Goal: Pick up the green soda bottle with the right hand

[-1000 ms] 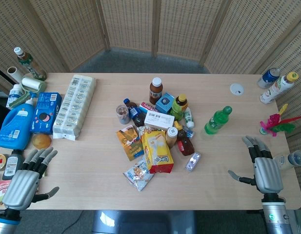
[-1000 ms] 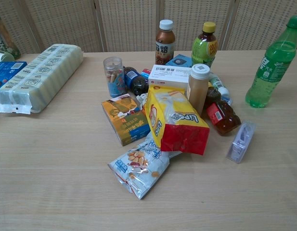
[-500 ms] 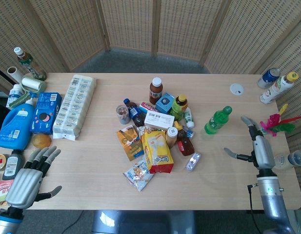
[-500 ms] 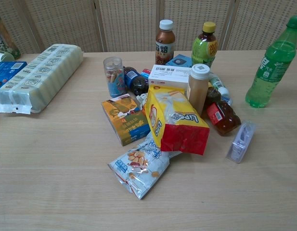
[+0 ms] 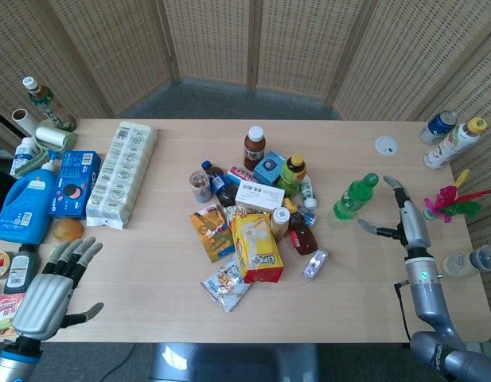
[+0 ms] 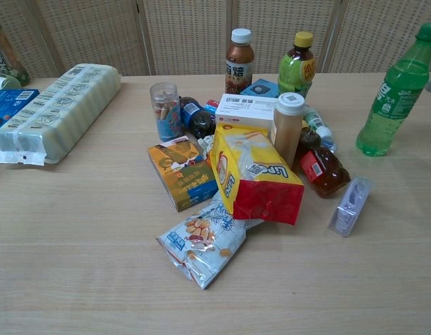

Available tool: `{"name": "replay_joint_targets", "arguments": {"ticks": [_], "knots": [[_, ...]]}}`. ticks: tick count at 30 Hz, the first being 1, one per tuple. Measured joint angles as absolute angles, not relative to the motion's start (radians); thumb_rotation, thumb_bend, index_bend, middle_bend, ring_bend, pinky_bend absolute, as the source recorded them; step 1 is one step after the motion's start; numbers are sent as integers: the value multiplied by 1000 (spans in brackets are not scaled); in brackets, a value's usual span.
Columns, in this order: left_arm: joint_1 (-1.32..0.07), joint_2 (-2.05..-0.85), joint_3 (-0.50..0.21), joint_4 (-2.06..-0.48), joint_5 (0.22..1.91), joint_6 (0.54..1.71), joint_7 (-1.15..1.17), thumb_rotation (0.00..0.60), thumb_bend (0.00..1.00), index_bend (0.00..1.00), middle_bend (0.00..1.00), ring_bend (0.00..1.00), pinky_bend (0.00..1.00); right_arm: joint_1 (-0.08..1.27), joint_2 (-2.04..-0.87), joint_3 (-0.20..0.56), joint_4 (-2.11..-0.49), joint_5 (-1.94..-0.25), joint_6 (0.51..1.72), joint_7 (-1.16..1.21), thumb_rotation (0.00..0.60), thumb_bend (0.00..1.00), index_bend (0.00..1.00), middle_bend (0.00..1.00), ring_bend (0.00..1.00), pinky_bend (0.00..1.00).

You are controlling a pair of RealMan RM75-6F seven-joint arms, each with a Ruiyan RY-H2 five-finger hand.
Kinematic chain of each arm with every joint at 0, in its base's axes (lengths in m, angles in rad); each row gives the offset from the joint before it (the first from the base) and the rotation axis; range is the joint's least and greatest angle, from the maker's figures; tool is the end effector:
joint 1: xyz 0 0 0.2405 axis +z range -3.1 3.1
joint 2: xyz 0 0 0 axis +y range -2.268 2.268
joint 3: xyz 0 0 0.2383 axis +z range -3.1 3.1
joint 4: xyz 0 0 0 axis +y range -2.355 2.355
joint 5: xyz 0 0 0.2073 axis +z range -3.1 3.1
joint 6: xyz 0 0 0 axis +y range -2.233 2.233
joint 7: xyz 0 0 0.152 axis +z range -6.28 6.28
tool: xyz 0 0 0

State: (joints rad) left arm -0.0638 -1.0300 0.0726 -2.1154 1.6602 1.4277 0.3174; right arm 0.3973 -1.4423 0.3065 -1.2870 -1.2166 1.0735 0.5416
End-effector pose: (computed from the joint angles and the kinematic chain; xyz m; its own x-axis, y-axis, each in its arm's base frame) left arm -0.1863 0.1479 0.1254 0.3247 0.1569 0.9327 0.9389 -0.1728 -0.2978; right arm -0.2785 -0.3301 0.0825 -0.2770 -0.0339 0.9603 -0.9593 0.0667 -0.2744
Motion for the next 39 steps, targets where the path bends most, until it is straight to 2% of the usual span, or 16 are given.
{"name": "replay_joint_targets", "arguments": {"ticks": [19,21,22,24,25,27,28,29,32,35,39], "knots": [[-50,-1015,78,-2136,1659,1441,326,600,221,79,37,0,0,532,-1573,326,-1036,-1194,874,659,498,0,0,0,0,0],[-47,-1012,79,-2137,1659,1444,324,600,220,80,36,0,0,549,-1588,330,-1011,-1192,857,668,508,0,12,11,0,0],[-45,-1010,80,-2137,1658,1447,324,600,221,79,36,0,0,560,-1598,334,-992,-1191,847,674,533,0,34,25,0,0],[-41,-1007,82,-2138,1658,1452,323,600,220,79,36,0,0,575,-1616,340,-961,-1189,836,681,592,0,120,118,0,49],[-38,-1005,83,-2139,1658,1455,323,600,221,79,36,0,0,585,-1629,344,-939,-1188,832,686,598,0,155,167,0,92],[-34,-1002,85,-2140,1659,1460,321,600,221,80,36,0,0,598,-1653,353,-904,-1183,830,694,600,0,258,320,46,268],[-31,-1000,86,-2140,1660,1463,319,600,221,80,36,0,0,605,-1670,359,-882,-1180,830,702,600,0,309,399,108,364],[-29,-999,86,-2140,1660,1465,317,600,221,80,36,0,0,610,-1683,364,-865,-1177,829,710,600,0,358,479,213,465],[-25,-995,88,-2138,1662,1469,311,600,221,80,36,0,0,623,-1721,376,-816,-1172,837,731,600,0,464,662,477,637],[-24,-994,89,-2136,1661,1468,307,600,222,80,36,0,0,629,-1749,384,-778,-1171,859,747,600,0,556,812,629,740],[-26,-994,87,-2133,1661,1465,300,600,222,80,35,0,0,623,-1759,389,-769,-1174,900,756,600,1,605,905,712,798]]}}
